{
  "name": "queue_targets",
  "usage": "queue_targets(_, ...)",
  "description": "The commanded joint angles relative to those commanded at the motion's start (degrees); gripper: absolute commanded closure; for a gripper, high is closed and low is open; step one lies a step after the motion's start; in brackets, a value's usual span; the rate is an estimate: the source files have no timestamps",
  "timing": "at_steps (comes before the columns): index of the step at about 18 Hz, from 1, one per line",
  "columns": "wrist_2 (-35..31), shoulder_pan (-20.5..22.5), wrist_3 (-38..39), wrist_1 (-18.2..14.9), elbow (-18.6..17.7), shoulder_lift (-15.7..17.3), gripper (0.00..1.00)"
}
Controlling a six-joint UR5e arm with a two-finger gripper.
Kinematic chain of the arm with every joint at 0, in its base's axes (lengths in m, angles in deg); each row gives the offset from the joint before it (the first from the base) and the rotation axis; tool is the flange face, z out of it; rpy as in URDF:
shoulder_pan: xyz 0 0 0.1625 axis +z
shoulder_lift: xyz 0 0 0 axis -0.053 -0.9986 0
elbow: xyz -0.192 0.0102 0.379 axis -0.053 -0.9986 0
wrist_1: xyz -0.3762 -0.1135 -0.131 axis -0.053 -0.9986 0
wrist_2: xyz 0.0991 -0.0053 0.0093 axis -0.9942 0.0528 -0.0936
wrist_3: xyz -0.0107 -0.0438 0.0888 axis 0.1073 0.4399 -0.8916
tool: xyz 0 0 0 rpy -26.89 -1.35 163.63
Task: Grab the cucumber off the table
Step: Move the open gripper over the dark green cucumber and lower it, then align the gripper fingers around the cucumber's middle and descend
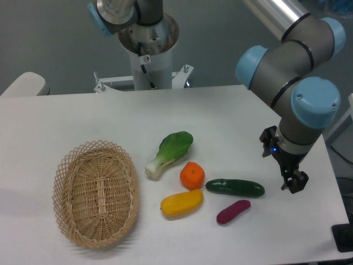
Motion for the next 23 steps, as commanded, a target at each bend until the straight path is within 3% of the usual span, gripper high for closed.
queue_targets(4,-0.1,-1.3,2.9,2.5,-3.2,-0.4,0.0)
queue_targets(8,-0.3,-2.5,3.6,10.5,-8.4,-0.5,0.0)
queue_targets(12,-4.5,-2.5,-4.5,11.1,-8.9,-1.9,0.0)
queue_targets(17,-5.7,-4.1,-7.2,10.9,-9.6,-3.3,0.0)
queue_targets(23,-5.5,-4.4,-7.2,13.7,-15.5,-2.6,0.0)
